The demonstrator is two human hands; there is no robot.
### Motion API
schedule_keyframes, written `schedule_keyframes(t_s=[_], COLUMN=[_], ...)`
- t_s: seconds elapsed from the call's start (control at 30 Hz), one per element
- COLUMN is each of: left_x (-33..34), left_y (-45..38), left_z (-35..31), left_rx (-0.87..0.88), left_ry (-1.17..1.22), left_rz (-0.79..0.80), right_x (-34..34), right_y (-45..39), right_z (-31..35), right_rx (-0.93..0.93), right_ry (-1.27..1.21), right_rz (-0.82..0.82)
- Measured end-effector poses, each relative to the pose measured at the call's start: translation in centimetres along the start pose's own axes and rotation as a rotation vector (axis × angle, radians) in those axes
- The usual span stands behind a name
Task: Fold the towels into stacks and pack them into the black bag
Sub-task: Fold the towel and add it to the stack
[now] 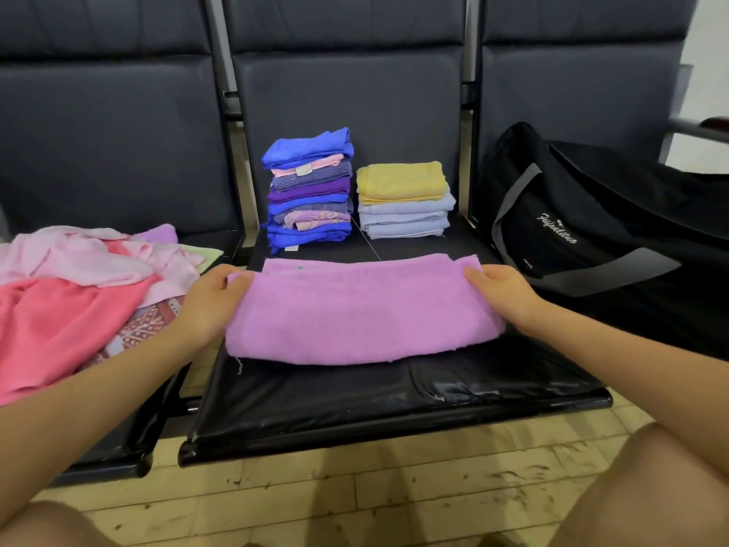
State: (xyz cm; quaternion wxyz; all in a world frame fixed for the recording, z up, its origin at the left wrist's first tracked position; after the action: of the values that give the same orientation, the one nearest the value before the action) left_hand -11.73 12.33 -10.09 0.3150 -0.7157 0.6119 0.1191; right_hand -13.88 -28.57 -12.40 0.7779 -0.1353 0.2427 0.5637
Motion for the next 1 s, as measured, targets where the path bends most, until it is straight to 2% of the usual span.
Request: schedule_keyframes(t_s=[0.2, 0.53, 0.63, 0.8, 0.9, 1.0], left_x=[0.9, 2.3, 3.3, 6.2, 6.4, 5.7], left_y=[-3.6, -10.3, -11.8, -10.6, -9.1, -7.8], left_z=[0.5, 0.4, 0.8, 4.2, 5.3, 5.2], left_rx=[0.049, 0.072, 0.072, -0.073, -0.03, 0.009], left_ry=[-0.091, -0.243, -0.257, -0.356, -0.399, -0.452], left_rz=[-0.068, -0.167, -0.119, 0.078, 0.106, 0.104], right_x=[1.2, 2.2, 2.2, 3.2, 3.1, 3.4], right_y=[-2.8, -7.6, -8.7, -9.7, -8.9, -7.6], right_z=[0.8, 3.2, 2.8, 0.9, 0.5, 0.2], right_rx=[0.021, -0.027, 0.023, 0.084, 0.109, 0.148], right_ry=[-0.053, 0.024, 0.069, 0.398, 0.44, 0.652], right_rz=[-0.052, -0.217, -0.253, -0.148, -0.112, -0.024])
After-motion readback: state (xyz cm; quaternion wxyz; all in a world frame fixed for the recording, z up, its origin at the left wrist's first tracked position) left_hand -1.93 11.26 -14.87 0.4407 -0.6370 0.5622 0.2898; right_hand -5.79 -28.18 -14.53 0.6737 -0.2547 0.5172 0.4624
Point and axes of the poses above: each hand's wrist, its own y-axis away from the middle knuckle, its own x-axis out of the palm, z = x × y, the point moved 6 cm from there along -y, towards the middle knuckle, and after that the axes turned 8 degrees about x, right-handed, at the moved point
